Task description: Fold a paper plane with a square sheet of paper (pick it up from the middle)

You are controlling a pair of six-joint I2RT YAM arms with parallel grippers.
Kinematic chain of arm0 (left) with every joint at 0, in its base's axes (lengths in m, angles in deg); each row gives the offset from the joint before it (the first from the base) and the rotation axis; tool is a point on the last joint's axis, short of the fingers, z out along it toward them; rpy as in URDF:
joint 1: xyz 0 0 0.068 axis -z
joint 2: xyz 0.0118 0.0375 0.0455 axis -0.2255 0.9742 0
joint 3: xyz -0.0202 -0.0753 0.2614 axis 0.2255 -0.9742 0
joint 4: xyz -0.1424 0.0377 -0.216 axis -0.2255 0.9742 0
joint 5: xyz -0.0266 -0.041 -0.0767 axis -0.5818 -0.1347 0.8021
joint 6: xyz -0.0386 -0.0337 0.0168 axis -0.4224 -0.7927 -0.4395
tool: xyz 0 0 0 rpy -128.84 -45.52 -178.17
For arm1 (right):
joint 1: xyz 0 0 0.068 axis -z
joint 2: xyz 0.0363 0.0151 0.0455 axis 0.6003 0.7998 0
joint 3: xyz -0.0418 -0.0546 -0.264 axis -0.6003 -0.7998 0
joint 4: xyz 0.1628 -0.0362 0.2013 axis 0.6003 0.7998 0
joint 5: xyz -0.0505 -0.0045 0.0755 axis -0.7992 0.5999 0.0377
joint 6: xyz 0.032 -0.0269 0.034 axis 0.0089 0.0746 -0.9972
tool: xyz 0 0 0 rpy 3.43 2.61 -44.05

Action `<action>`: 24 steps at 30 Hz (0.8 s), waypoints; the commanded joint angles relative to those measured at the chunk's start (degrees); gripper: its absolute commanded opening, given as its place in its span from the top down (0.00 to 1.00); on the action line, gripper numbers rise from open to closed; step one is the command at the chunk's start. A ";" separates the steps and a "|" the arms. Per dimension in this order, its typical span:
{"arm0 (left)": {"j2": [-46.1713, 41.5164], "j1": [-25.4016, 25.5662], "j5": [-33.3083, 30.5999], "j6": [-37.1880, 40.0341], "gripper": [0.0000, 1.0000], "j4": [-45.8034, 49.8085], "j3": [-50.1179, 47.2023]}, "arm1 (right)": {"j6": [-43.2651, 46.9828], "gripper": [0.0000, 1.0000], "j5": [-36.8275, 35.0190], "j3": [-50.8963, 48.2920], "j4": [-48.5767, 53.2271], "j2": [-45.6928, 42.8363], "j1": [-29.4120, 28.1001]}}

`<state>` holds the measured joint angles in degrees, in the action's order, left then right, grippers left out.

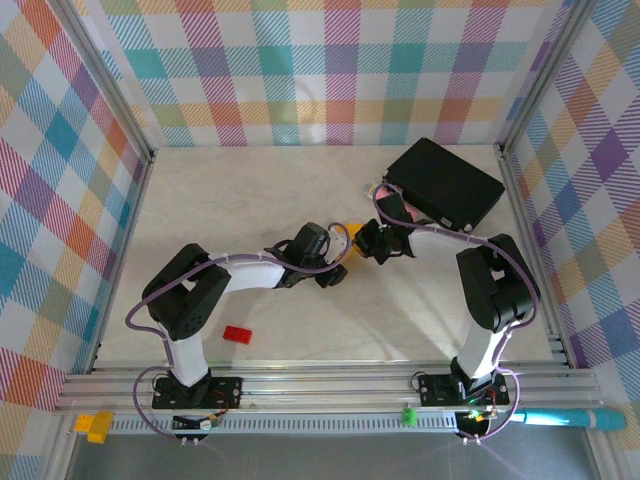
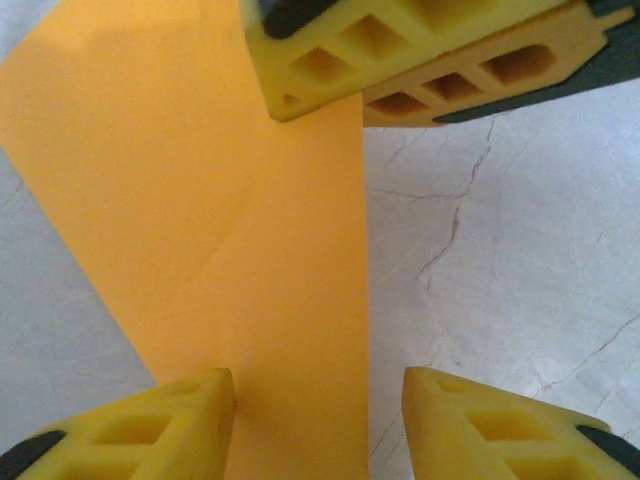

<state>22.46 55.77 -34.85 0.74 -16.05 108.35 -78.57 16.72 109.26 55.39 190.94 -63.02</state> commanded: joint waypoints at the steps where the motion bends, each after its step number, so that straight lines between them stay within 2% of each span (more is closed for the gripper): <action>1: 0.75 0.76 -0.87 1.15 0.55 -2.36 -0.85 | -0.78 0.92 1.38 1.62 1.51 -1.65 0.03; 9: 1.02 0.73 -1.62 1.65 0.59 -3.46 -1.63 | -0.88 0.89 1.86 1.84 2.10 -1.47 0.11; 18: 0.38 1.11 -2.46 3.69 0.49 -3.15 -1.89 | -0.87 0.88 2.07 2.39 2.66 -1.19 0.11; 24: 0.24 1.63 -5.39 5.97 0.50 -3.06 -1.87 | -1.03 0.88 2.63 2.50 2.59 -1.09 0.10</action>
<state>22.55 56.45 -38.28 4.30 -18.04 107.36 -78.78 18.12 110.15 56.92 190.94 -63.02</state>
